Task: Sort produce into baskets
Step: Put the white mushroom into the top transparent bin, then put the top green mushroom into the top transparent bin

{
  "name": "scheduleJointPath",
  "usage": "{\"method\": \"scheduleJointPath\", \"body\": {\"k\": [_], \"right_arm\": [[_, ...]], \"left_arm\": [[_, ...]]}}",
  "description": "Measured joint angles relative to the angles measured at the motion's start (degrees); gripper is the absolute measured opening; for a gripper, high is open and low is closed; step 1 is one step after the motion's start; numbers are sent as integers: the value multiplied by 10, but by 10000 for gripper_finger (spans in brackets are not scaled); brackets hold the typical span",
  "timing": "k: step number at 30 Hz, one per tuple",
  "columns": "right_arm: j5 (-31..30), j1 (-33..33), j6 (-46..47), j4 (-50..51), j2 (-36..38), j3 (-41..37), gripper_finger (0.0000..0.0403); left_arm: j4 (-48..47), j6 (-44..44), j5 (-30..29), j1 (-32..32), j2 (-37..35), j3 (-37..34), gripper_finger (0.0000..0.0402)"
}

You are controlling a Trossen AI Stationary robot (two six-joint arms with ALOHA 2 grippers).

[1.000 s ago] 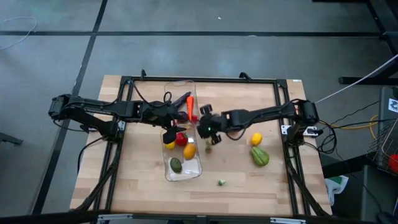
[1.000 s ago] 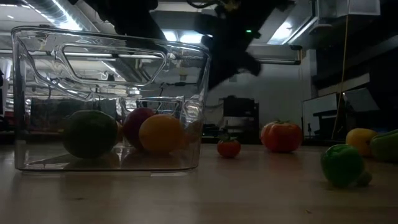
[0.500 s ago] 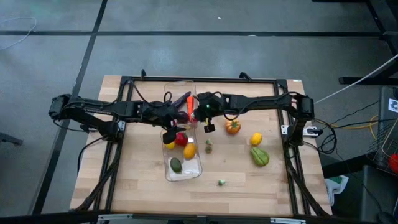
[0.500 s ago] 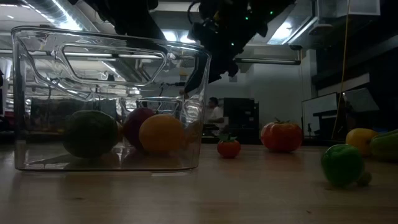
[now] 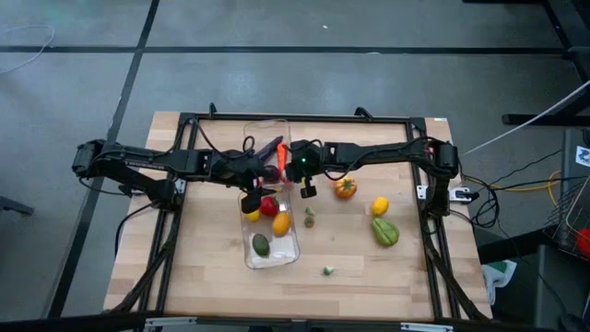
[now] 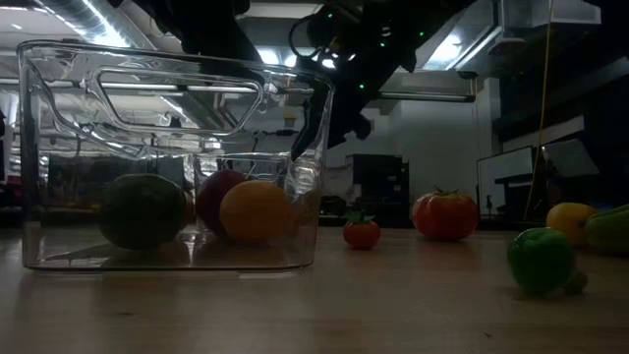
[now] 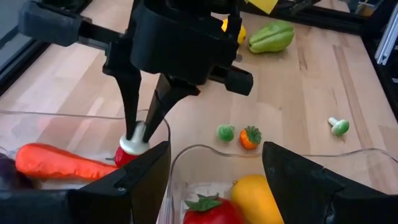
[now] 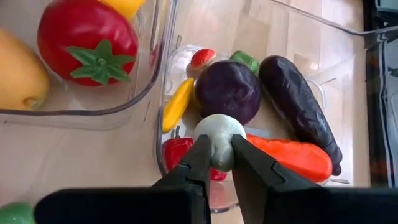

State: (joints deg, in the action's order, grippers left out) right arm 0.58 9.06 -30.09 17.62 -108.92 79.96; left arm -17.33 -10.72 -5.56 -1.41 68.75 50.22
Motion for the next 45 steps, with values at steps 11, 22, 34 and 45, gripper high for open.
{"method": "scheduleJointPath", "body": {"k": [11,22,34,45], "right_arm": [[-28,0,-2,-17,0,0,171],[-101,-4,-3,5,31,0,192],[-100,-85,126,195,122,1,189],[-82,-129,298,277,84,-45,189]], "left_arm": [[-1,0,0,0,0,0,250],[-1,0,0,0,0,0,250],[-1,0,0,0,0,0,250],[-2,-1,-1,0,0,0,250]]}}
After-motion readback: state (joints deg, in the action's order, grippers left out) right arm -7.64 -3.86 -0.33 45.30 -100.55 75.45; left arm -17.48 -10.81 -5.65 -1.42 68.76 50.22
